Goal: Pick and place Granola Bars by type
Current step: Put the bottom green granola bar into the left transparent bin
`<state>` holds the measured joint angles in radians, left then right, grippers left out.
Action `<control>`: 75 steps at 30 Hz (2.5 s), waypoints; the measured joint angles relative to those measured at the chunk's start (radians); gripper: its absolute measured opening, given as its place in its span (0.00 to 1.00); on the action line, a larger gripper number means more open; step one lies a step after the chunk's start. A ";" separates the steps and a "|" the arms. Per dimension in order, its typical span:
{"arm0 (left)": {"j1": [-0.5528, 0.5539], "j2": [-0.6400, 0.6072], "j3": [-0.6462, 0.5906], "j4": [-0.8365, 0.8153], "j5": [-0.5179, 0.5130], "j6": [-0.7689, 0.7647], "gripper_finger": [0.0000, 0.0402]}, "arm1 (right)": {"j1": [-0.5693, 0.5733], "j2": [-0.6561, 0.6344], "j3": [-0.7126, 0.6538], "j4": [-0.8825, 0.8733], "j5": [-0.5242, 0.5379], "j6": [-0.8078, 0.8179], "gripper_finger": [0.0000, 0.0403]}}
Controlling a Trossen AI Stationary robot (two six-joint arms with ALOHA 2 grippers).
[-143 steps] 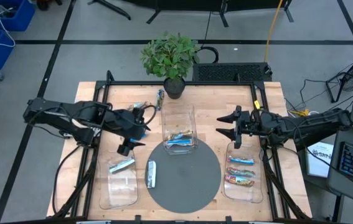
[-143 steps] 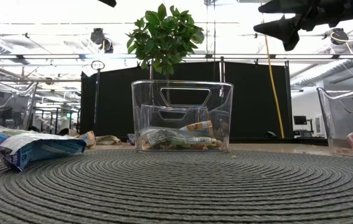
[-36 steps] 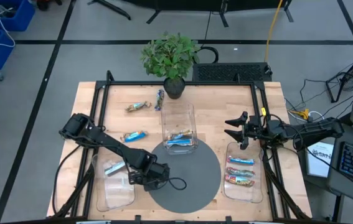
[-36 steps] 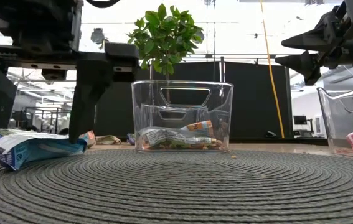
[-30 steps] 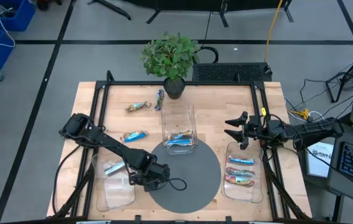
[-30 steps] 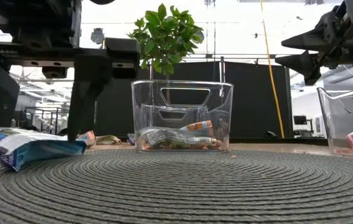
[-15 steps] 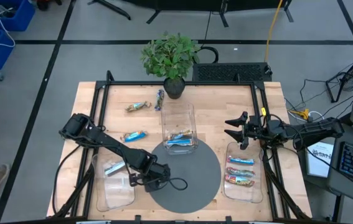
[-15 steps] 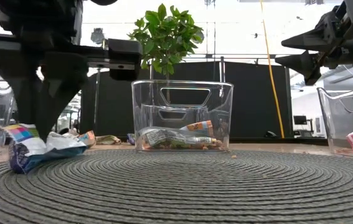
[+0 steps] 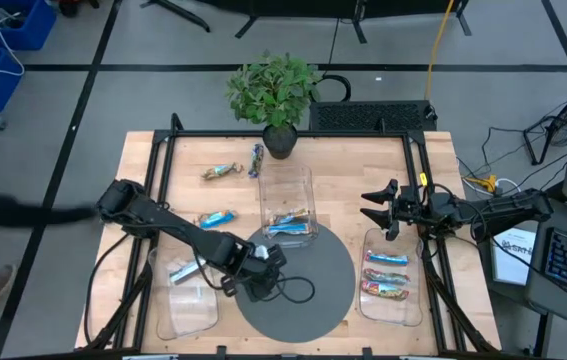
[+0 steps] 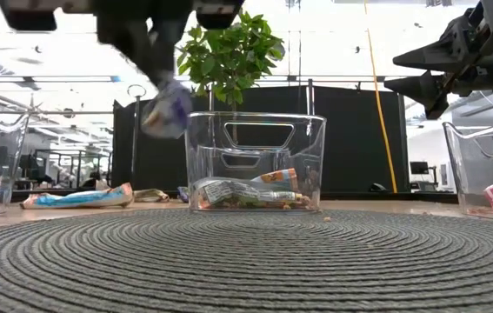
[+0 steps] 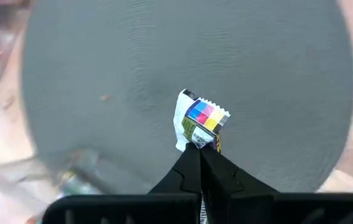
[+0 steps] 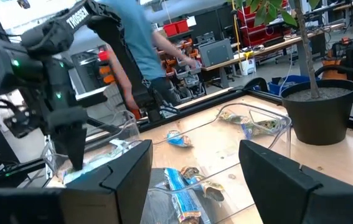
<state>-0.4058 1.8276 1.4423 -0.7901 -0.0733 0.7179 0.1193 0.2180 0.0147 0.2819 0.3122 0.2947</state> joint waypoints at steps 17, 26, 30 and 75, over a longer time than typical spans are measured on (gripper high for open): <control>0.067 0.002 0.458 -0.535 -0.205 -0.402 0.00 | 0.000 0.002 0.000 0.003 0.000 0.000 0.58; 0.126 0.001 0.733 -0.786 -0.304 -0.733 0.00 | 0.000 0.002 0.000 0.003 0.000 0.000 0.58; 0.152 -0.038 0.806 -0.780 -0.282 -0.877 0.00 | 0.000 0.002 0.000 0.003 0.000 0.000 0.58; -0.084 -0.600 -0.287 -0.490 -0.053 -1.873 0.00 | 0.000 0.006 0.000 -0.003 0.000 0.000 0.58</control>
<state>-0.4897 1.2281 1.1552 -1.2799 -0.1266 -1.1548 0.1194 0.2237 0.0147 0.2787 0.3124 0.2947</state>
